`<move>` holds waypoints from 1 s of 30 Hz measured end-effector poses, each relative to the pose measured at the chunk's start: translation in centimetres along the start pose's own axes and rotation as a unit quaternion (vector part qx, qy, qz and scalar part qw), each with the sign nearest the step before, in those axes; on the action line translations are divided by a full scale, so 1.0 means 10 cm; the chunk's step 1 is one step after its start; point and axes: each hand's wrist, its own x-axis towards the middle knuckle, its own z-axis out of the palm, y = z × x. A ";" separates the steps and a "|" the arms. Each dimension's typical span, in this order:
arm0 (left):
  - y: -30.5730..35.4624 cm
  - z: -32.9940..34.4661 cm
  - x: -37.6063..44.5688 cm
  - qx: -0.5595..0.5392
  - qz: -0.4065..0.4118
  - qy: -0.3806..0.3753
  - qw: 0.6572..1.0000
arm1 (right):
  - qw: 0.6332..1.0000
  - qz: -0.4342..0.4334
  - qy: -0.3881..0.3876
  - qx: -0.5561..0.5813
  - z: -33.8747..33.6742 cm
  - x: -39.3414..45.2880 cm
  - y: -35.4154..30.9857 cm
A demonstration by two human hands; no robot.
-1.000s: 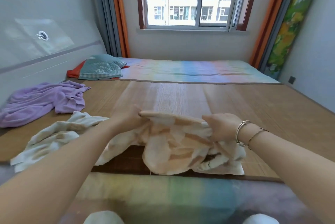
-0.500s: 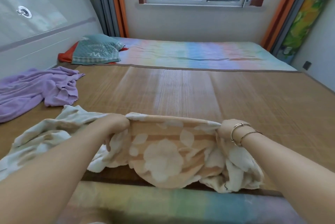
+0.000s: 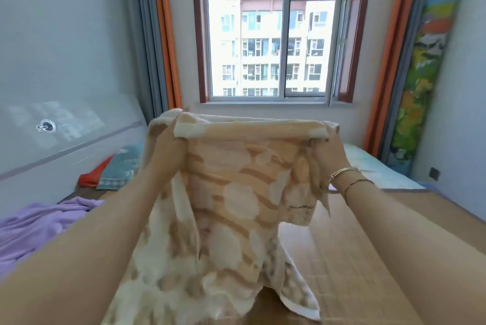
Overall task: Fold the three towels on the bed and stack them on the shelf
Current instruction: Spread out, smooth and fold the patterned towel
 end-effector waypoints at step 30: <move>-2.24 0.27 -3.18 0.390 -0.136 -0.442 0.797 | 0.822 0.188 -0.411 -0.347 -0.29 -3.17 2.12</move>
